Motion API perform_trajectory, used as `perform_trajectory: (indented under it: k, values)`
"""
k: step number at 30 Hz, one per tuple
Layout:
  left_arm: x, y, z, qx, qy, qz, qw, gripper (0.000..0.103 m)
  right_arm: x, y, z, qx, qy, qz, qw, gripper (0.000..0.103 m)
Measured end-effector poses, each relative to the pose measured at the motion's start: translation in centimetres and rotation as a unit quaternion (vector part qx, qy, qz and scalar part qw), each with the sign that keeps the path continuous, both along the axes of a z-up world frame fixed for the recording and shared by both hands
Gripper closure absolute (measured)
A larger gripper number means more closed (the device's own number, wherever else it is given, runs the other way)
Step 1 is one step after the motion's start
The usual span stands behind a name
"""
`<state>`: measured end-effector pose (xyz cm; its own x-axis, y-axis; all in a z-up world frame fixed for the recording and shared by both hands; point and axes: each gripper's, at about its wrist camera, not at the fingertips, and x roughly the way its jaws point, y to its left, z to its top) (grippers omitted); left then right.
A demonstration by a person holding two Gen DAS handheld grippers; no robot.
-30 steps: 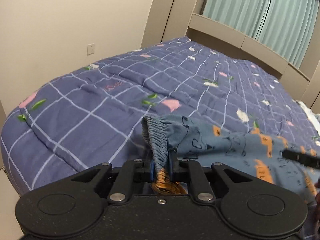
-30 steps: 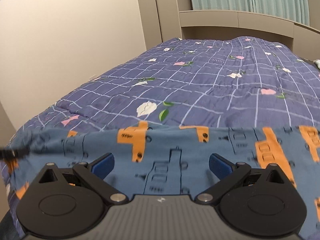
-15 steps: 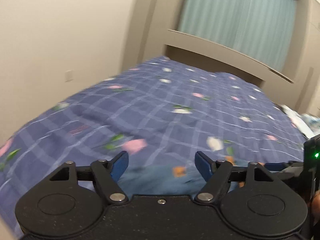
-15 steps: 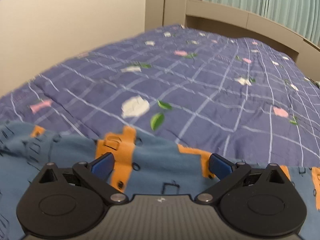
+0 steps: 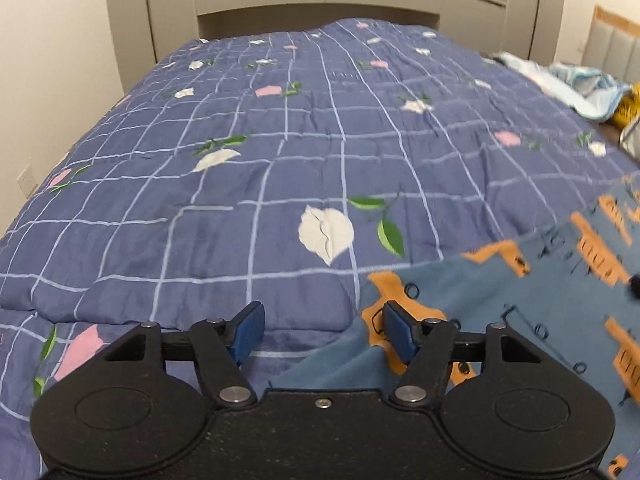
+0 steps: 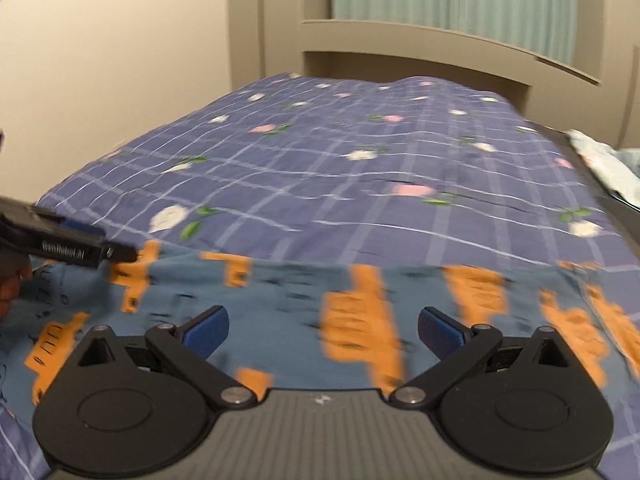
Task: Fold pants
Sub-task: 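Release the pants with the left gripper and move both grippers back, then grasp the pants waistband edge with the right gripper while the left gripper grasps the other edge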
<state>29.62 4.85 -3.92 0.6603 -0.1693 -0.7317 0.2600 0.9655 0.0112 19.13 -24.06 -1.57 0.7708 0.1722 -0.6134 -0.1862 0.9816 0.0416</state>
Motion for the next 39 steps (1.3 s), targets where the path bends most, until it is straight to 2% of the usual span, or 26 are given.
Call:
perform_trajectory:
  k: [4,9,10,12,14,19,24,28,33,35,39]
  values:
    - [-0.1,-0.7,-0.8,0.047,-0.018,0.009,0.9987,0.029,-1.3,-3.9,-0.3,0.001,-0.003,-0.034,0.999,0.000]
    - [0.3,-1.9,0.4,0.064,-0.024,0.033,0.9971,0.028,-2.4,-8.7,-1.1,0.022,-0.003,-0.072,0.997,0.000]
    - [0.3,-2.4,0.9,0.066,-0.028,0.038,0.9967,0.025,-2.6,-9.7,-1.3,0.028,-0.003,-0.082,0.996,0.000]
    - [0.2,-3.7,1.8,0.052,-0.035,0.034,0.9974,0.019,-3.0,-11.5,-1.7,0.039,-0.002,-0.101,0.994,0.000]
    - [-0.1,-5.2,2.7,0.023,-0.041,0.022,0.9987,0.009,-3.2,-13.4,-2.1,0.053,-0.004,-0.122,0.991,0.000]
    - [-0.5,-11.2,3.5,-0.055,-0.043,-0.027,0.9972,0.006,-3.0,-17.6,-3.0,0.095,0.005,-0.162,0.982,0.000]
    - [-0.6,-17.6,2.8,-0.121,-0.052,-0.080,0.9881,0.001,-2.0,-20.3,-4.0,0.119,0.025,-0.163,0.979,0.000]
    - [-0.4,-21.5,1.0,-0.114,-0.048,-0.084,0.9888,0.001,-1.2,-21.9,-4.7,0.146,0.032,-0.165,0.975,0.000]
    - [-0.2,-22.8,-0.9,-0.095,-0.044,-0.072,0.9919,0.001,-0.6,-22.9,-4.9,0.177,0.020,-0.166,0.970,0.001]
    - [0.1,-22.9,-1.0,-0.094,-0.043,-0.071,0.9921,0.001,-0.6,-23.2,-5.0,0.183,0.014,-0.174,0.967,0.004]
    - [0.4,-22.6,-0.7,-0.099,-0.038,-0.069,0.9920,0.001,-0.9,-23.4,-5.1,0.182,0.003,-0.198,0.963,0.021]
